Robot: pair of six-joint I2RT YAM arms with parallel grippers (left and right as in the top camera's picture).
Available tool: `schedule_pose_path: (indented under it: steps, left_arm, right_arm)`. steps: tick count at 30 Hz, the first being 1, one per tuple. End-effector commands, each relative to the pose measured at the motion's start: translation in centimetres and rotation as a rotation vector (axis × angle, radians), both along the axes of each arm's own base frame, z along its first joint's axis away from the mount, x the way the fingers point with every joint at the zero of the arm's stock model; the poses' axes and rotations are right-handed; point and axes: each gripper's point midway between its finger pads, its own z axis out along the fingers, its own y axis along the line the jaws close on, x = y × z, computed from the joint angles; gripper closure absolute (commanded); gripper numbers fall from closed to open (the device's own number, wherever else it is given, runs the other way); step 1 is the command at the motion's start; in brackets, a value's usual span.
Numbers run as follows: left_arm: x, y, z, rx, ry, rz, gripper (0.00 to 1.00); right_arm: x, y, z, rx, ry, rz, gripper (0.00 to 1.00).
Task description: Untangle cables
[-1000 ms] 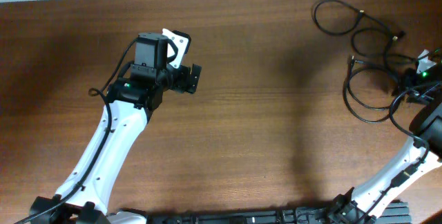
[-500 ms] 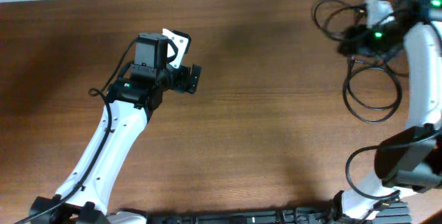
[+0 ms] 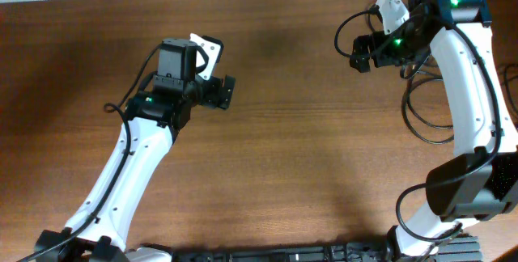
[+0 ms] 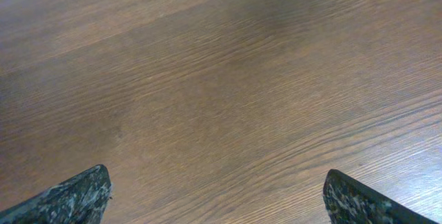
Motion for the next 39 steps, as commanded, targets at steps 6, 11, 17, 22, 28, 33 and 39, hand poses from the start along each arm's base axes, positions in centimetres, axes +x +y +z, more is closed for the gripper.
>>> schedule_pose_path:
  steps: [6,11,17,22,28,33,39]
  left_arm:
    - [-4.5,2.8,0.7,0.0,-0.135,0.072,0.01]
    - [-7.9,4.6,2.3,-0.256,-0.496,0.19,0.01]
    - [-12.7,10.3,3.3,-0.435,-0.849,0.37,0.01]
    - [-13.4,12.3,0.4,-0.374,-0.772,0.453,0.01]
    - [-14.7,13.5,-3.3,-0.279,-0.673,0.489,0.01]
    - [-14.9,12.5,-2.0,-0.091,-0.751,0.314,0.01]
    - [-14.9,12.5,-1.9,-0.069,-0.757,0.3,0.01]
  right_arm:
    - [-0.1,0.3,1.3,0.005,-0.036,0.001,0.0]
    - [0.0,0.3,1.3,0.005,-0.037,0.001,0.0]
    - [-0.1,0.3,1.3,0.005,-0.036,0.001,0.0]
    - [-0.1,0.3,1.3,0.005,-0.036,0.001,0.0]
    - [-0.1,0.3,1.3,0.005,-0.036,0.001,0.0]
    - [0.0,0.3,1.3,0.005,-0.037,0.001,0.0]
    - [-0.1,0.3,1.3,0.005,-0.036,0.001,0.0]
